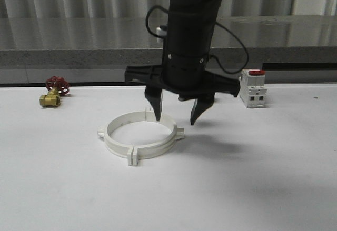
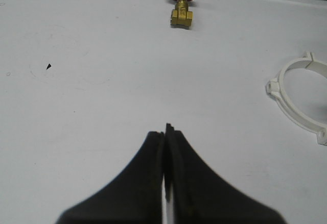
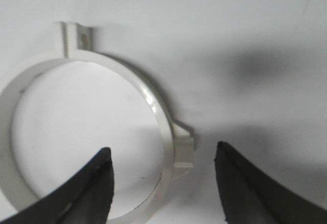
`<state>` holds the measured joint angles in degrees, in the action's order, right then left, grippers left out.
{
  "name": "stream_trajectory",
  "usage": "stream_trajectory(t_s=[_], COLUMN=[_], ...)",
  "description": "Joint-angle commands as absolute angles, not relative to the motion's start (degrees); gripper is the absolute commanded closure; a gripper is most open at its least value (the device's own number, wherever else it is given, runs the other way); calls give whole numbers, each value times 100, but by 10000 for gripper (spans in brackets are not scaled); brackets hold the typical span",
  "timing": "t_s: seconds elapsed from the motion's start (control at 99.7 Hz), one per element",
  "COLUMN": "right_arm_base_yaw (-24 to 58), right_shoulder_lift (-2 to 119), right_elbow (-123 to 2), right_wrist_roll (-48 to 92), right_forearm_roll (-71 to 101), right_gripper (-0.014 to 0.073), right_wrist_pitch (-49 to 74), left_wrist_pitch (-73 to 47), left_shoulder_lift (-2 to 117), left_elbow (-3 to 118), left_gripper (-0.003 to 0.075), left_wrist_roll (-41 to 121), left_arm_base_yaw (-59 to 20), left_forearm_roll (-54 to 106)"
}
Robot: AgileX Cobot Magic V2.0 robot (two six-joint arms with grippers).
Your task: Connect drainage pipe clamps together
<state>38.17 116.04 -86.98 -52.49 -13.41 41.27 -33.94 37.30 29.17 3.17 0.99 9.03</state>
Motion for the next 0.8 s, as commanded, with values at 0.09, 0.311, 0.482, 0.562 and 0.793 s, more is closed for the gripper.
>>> stream_trajectory(t_s=[0.09, 0.311, 0.482, 0.562, 0.793], right_arm_base_yaw=[3606, 2986, 2274, 1859, 1227], right_shoulder_lift=[10600, 9594, 8598, 8045, 6377], right_elbow=[-8850, -8623, -8004, -7612, -6338], right_wrist_roll=[-4435, -3457, -2731, -2495, -2124], right_forearm_roll=[-1570, -1564, -1491, -1478, -1478], right_gripper=[144, 146, 146, 146, 146], right_wrist_pitch=[4023, 4049, 4144, 4173, 4364], left_wrist_pitch=[-3042, -3042, -3042, -3042, -3042], left_shoulder_lift=[3713, 3713, 3713, 3713, 3713], left_elbow=[3067, 3067, 3067, 3067, 3067], left_gripper=[741, 741, 741, 741, 741], left_wrist_roll=[324, 324, 324, 324, 324], left_arm_base_yaw=[58, 58, 58, 58, 58], left_forearm_roll=[1010, 1010, 1010, 1010, 1010])
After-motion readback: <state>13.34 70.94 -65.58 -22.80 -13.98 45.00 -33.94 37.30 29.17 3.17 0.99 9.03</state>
